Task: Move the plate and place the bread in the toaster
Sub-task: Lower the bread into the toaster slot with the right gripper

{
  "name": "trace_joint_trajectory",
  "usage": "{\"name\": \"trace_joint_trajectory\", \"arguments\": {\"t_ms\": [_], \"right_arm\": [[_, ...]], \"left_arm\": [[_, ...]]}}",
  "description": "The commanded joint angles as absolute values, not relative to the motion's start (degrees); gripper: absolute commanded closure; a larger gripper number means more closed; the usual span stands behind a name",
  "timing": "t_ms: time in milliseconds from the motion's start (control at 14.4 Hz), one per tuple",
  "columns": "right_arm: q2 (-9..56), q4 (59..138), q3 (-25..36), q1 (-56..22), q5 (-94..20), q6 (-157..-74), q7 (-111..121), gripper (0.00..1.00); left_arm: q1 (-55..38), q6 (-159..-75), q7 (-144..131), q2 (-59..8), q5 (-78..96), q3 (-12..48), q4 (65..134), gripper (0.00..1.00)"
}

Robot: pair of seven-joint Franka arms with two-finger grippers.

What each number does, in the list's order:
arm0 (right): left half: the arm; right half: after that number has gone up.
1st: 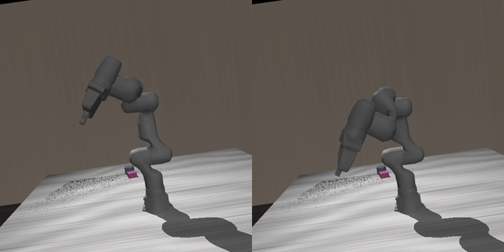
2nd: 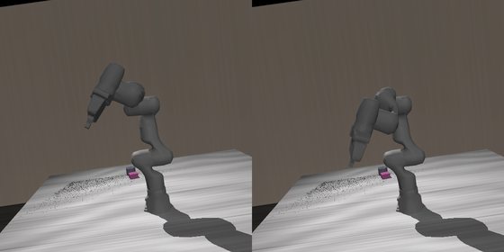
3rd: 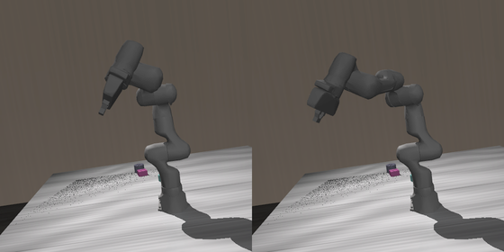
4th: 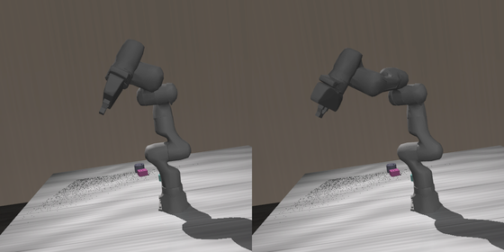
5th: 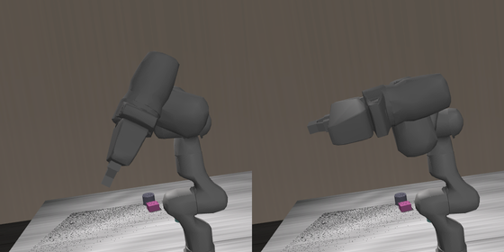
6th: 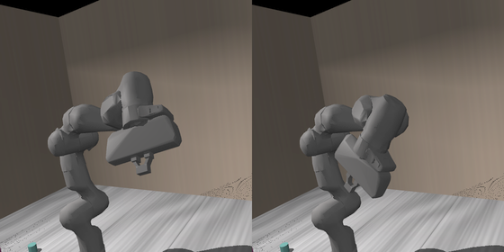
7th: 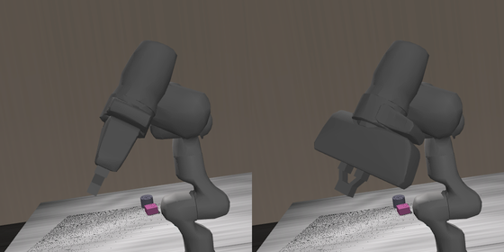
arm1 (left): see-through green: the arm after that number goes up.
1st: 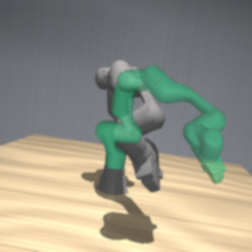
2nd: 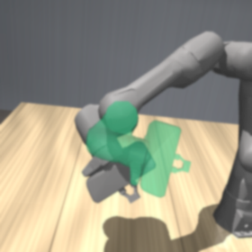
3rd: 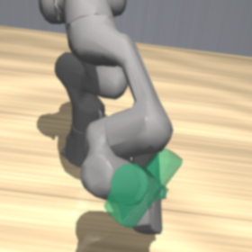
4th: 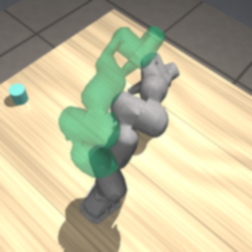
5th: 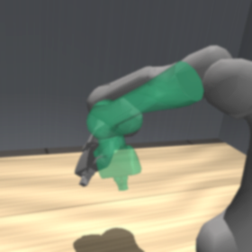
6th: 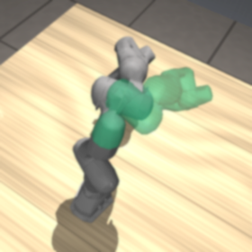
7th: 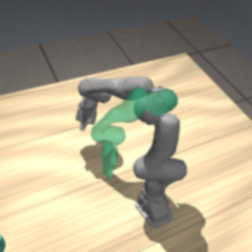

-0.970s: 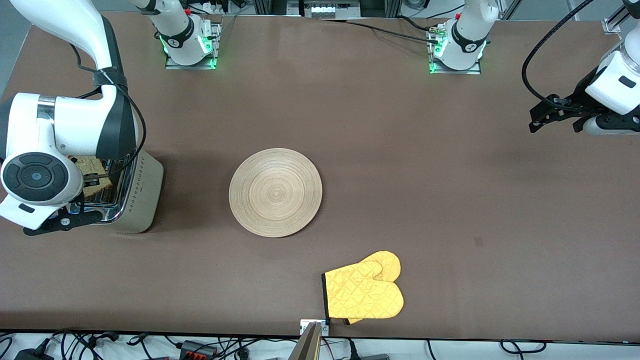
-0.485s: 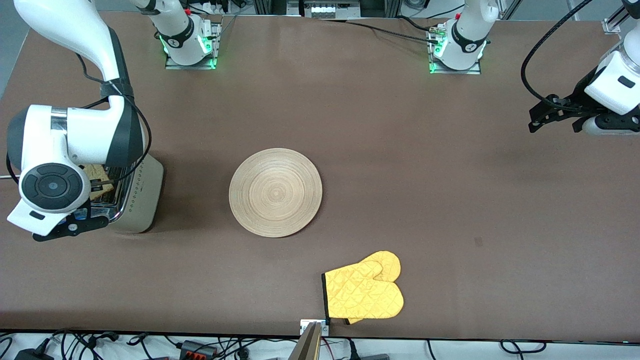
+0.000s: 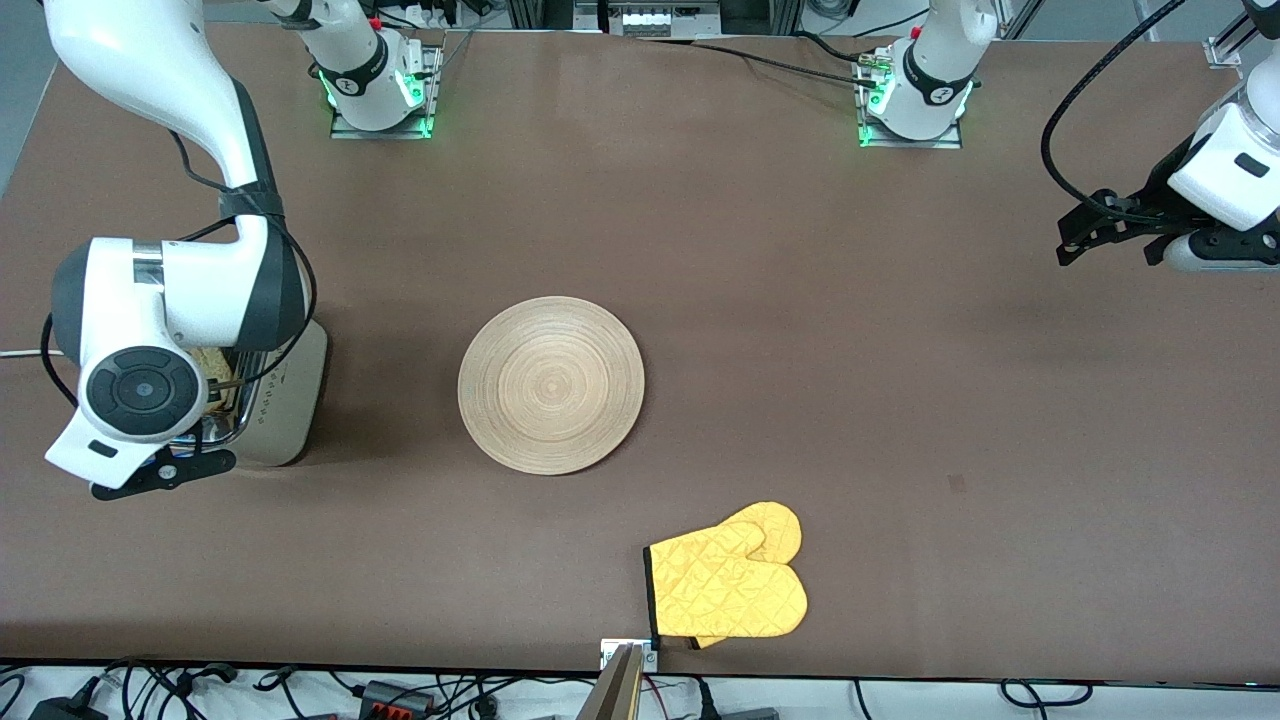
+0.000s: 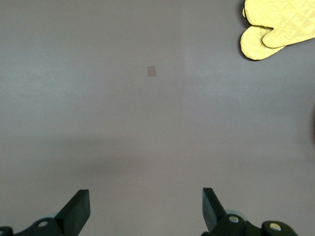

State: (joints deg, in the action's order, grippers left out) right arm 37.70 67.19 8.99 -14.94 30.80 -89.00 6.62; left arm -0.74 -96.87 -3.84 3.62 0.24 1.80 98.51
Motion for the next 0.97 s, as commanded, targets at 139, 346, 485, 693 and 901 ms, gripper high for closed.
{"name": "trace_joint_trajectory", "arguments": {"t_ms": [139, 346, 485, 693, 901], "right_arm": [[39.20, 65.39, 8.79, -16.00, 31.38, -88.42, 2.29, 1.00], [39.64, 65.39, 8.70, -16.87, 31.38, -87.98, 0.45, 1.00], [39.90, 65.30, 8.70, -16.87, 31.38, -88.15, -0.52, 1.00], [40.34, 65.39, 8.70, -17.22, 31.11, -87.98, -2.81, 1.00], [40.78, 65.22, 8.70, -17.14, 31.11, -88.50, -3.25, 1.00]], "left_arm": [[-0.44, -95.54, -2.90, 2.72, -0.62, 1.93, 96.50, 0.00], [-0.44, -95.54, -2.90, 2.72, -0.62, 1.85, 96.50, 0.00], [-0.44, -95.54, -2.99, 2.72, -0.62, 1.85, 96.50, 0.00], [-0.44, -95.54, -2.90, 2.72, -0.62, 1.93, 96.50, 0.00], [-0.44, -95.54, -2.99, 2.72, -0.62, 1.93, 96.50, 0.00]]}}
